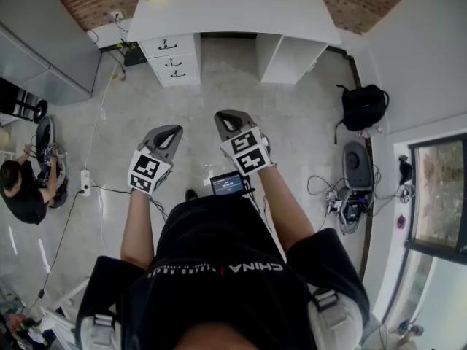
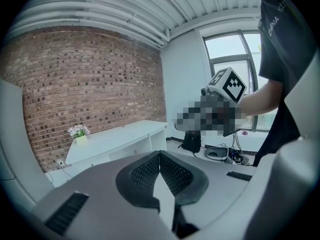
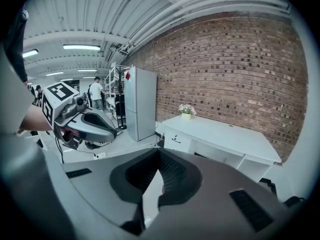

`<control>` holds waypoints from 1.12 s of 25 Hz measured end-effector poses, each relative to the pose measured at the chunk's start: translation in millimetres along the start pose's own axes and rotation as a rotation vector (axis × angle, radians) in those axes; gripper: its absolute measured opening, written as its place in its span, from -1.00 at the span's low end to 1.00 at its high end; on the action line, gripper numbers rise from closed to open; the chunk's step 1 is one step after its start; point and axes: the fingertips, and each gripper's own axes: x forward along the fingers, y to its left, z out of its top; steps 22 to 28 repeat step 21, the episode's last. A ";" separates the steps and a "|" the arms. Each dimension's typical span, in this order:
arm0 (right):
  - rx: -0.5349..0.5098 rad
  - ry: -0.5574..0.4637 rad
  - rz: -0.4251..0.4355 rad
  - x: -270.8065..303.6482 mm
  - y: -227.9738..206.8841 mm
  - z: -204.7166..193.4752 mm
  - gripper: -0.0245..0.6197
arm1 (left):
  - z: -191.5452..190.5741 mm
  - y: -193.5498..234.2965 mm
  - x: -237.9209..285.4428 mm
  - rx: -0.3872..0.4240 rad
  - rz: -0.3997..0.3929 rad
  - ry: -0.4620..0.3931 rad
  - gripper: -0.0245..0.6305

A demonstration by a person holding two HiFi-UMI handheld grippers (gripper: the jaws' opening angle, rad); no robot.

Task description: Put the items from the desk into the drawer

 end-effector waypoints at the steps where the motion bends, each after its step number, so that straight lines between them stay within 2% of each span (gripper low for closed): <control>1: 0.002 -0.001 -0.003 0.2 -0.8 -0.1 -0.88 | -0.1 0.0 0.4 0.001 -0.002 0.000 -0.89; 8: 0.020 0.004 -0.007 3.2 -2.6 -5.9 -0.88 | -6.8 4.9 0.7 -0.004 0.012 0.006 -0.89; 16: 0.010 0.008 0.009 9.7 0.5 -4.8 -0.88 | -18.0 7.9 5.3 -0.027 -0.012 0.030 -0.89; 28: 0.014 0.003 0.003 8.4 -1.9 -3.7 -0.88 | -16.0 8.2 5.8 -0.031 -0.011 0.020 -0.89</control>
